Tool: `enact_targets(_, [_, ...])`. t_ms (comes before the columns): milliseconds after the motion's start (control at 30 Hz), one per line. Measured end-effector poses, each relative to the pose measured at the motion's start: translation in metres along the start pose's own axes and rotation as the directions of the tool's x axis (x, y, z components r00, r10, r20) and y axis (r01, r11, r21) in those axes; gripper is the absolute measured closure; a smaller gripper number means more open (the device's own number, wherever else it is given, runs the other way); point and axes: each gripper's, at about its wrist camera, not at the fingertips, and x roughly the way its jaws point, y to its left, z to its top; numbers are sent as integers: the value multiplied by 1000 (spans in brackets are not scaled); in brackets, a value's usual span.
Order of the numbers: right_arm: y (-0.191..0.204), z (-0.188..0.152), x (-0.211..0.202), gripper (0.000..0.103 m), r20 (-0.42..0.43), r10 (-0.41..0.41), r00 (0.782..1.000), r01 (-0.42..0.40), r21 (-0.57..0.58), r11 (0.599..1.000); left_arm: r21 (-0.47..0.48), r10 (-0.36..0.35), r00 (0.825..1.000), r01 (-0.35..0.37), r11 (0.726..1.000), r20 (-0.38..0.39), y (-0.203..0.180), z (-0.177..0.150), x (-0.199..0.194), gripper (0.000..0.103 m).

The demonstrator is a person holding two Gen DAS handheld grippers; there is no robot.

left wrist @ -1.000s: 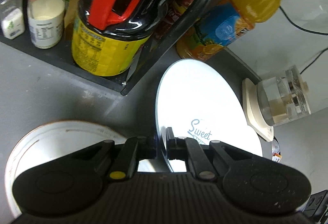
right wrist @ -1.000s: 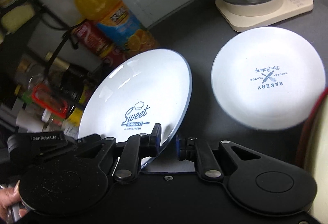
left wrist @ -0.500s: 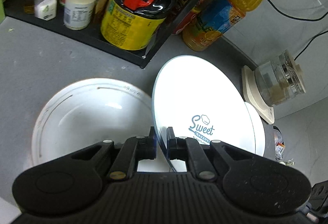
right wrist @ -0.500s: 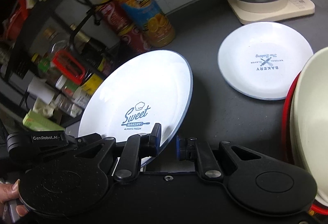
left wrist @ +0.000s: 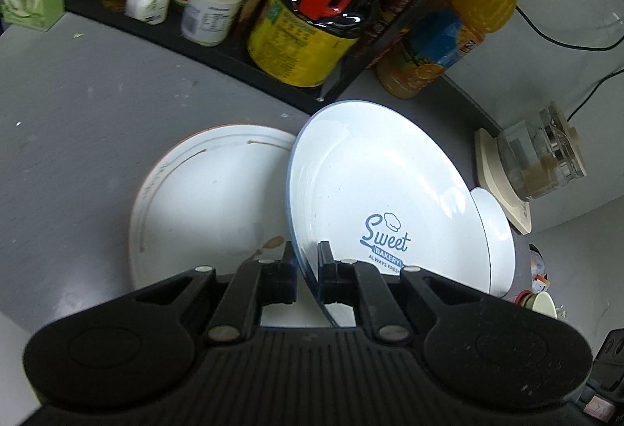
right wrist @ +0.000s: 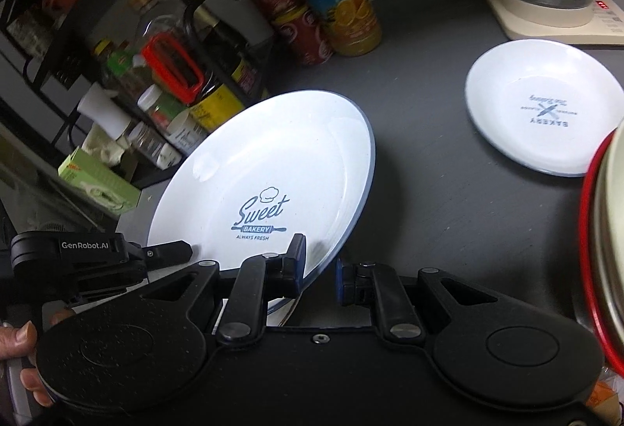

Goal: Organize plates and bowls
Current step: 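Lift the 'Sweet' plate and lower it onto the flower-pattern plate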

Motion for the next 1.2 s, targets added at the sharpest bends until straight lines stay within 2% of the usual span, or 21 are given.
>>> enact_targets(700, [30,-8,29,88,-107,-16,994,5,-103,995,-164,50,997,-58,985,-54,54,-21,-1,94])
enact_targets(1000, [34,-10,39,89,-129,-46,991,33,-98,995,-227,55,995,-74,971,-89,69,-28,6,92])
enact_targets(1200, [33,-10,43,90,-148,-51,988,38,-84,996,-242,56,991,-83,967,-118,73,-21,8,93])
